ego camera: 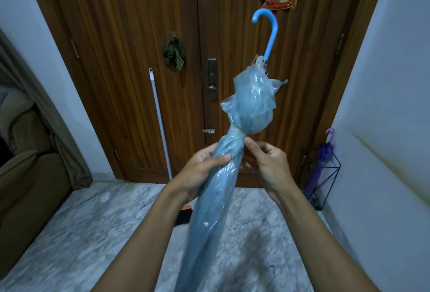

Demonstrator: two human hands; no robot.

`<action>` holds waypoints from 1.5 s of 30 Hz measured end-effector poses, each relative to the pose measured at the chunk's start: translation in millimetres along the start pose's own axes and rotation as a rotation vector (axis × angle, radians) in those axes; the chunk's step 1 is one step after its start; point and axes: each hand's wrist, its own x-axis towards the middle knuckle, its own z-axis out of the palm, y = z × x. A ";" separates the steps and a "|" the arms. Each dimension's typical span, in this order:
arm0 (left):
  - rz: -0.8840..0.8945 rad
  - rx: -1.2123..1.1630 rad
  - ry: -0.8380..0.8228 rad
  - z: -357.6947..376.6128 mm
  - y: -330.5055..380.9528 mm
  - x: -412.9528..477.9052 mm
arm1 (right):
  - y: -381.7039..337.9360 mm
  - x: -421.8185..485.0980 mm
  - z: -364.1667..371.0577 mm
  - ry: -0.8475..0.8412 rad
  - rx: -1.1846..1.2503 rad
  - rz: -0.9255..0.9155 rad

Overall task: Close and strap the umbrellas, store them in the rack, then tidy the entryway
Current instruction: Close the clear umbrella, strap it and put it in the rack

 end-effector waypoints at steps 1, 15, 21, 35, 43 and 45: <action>-0.009 0.000 0.001 -0.4 -1.5 1.3 | 0.1 -1.0 0.9 -0.004 0.014 0.002; 0.257 0.687 0.257 17.3 10.8 8.8 | -16.9 -11.4 14.9 0.119 -0.349 -0.298; 0.214 0.463 0.256 2.8 13.8 5.9 | -11.6 -14.3 7.0 -0.002 -0.167 -0.207; -0.075 -0.124 0.097 1.9 -0.6 -11.3 | 1.1 -15.0 4.1 -0.071 -0.137 -0.196; 0.012 0.391 0.269 1.1 -1.6 -5.5 | 10.7 -13.2 3.4 -0.147 0.029 0.011; 0.082 0.454 0.285 2.9 0.1 -6.3 | 11.0 -13.0 4.6 -0.148 0.058 0.040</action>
